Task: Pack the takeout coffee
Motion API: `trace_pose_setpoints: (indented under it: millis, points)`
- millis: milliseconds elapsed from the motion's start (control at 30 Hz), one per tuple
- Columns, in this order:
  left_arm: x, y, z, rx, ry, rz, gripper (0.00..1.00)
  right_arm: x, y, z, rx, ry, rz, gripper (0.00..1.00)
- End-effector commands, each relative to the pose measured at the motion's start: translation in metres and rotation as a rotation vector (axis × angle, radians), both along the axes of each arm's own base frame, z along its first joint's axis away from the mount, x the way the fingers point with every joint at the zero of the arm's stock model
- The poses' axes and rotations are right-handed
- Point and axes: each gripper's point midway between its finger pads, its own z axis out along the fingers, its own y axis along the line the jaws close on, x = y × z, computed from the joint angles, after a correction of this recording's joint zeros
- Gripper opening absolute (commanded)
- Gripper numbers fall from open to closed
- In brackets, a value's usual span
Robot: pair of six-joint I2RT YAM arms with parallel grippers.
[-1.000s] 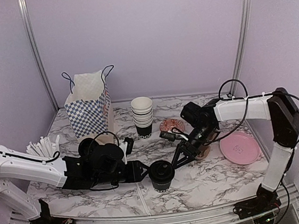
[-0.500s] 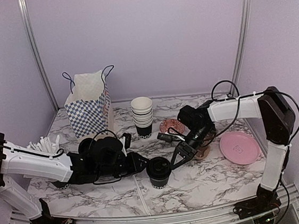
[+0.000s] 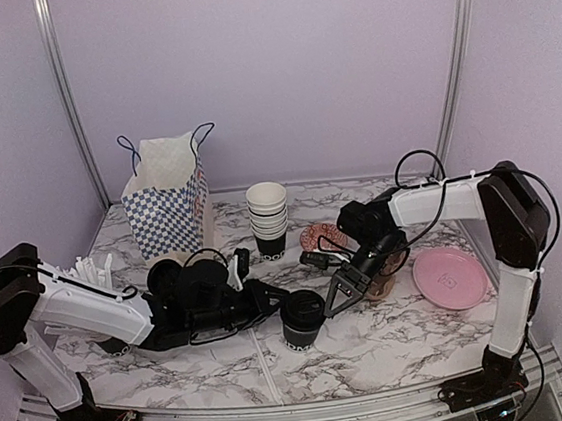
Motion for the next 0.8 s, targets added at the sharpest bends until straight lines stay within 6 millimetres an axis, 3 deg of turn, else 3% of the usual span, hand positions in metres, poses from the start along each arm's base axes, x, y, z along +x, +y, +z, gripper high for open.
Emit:
trace_pose_setpoints:
  millis: [0,167,233,300,367,533,767]
  points:
    - [-0.088,0.06,-0.132,0.409,0.332,-0.166,0.14,0.044,-0.016,-0.073,-0.236,-0.248,-0.018,0.21]
    - [-0.096,0.058,-0.126,0.401,0.317,-0.176,0.14,0.041,-0.013,-0.078,-0.255,-0.268,-0.008,0.19]
    - [-0.096,0.049,-0.114,0.387,0.259,-0.199,0.15,0.038,-0.008,-0.073,-0.221,-0.253,0.016,0.19]
    - [-0.091,0.037,-0.094,0.366,0.157,-0.224,0.18,0.037,-0.002,-0.059,-0.168,-0.256,0.031,0.19]
    - [-0.083,0.032,-0.077,0.37,0.088,-0.214,0.21,0.034,0.007,-0.032,-0.071,-0.259,0.047,0.2]
    - [-0.062,0.031,-0.047,0.392,-0.034,-0.161,0.28,0.026,0.011,0.013,0.052,-0.31,0.073,0.31]
    - [-0.042,0.012,-0.006,0.393,-0.184,-0.162,0.41,0.019,0.005,0.027,0.073,-0.335,0.085,0.39]
